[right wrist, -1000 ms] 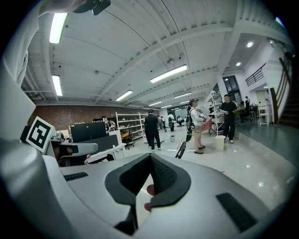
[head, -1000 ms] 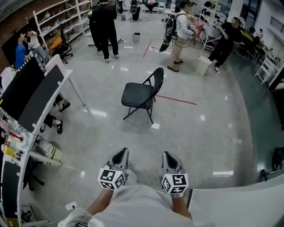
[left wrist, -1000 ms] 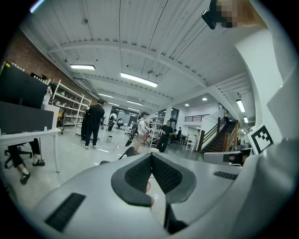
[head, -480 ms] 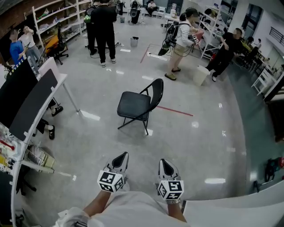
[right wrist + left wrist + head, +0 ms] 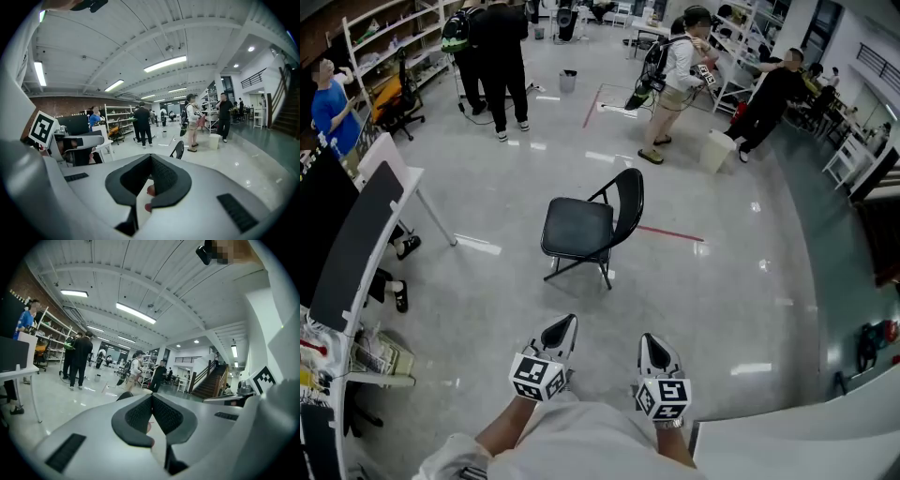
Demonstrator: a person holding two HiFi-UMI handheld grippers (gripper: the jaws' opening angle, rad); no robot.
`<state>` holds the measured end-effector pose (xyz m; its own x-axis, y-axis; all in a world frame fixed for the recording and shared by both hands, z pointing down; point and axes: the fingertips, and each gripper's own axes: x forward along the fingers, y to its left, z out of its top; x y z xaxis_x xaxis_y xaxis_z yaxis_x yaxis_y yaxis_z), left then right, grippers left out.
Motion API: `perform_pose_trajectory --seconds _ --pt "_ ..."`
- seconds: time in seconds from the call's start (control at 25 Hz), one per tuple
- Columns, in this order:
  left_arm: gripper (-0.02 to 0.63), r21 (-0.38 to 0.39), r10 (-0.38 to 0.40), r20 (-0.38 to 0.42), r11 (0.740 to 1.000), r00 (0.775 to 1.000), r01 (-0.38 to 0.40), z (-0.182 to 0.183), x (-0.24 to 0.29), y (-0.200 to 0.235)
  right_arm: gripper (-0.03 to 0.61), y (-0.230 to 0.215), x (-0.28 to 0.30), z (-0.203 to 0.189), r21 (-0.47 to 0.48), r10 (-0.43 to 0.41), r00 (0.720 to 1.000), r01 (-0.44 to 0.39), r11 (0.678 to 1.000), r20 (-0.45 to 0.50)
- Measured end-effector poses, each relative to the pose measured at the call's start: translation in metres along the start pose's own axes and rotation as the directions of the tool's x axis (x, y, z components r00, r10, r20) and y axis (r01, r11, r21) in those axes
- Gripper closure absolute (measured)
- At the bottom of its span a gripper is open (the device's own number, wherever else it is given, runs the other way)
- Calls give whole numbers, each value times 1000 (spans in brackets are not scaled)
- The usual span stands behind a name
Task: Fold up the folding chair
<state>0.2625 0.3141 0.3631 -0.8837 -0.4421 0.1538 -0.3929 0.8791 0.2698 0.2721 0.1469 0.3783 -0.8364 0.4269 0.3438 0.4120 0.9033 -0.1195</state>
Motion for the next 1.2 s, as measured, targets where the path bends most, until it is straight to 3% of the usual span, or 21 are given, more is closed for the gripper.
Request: perform_pose_trajectory --seconds 0.48,1.2 --pt "603 -31 81 15 996 997 -81 23 5 104 574 51 91 25 -31 49 999 -49 998 -11" --pt "603 -42 144 -14 989 989 -144 29 41 151 574 43 179 46 -10 94 995 -95 995 -22"
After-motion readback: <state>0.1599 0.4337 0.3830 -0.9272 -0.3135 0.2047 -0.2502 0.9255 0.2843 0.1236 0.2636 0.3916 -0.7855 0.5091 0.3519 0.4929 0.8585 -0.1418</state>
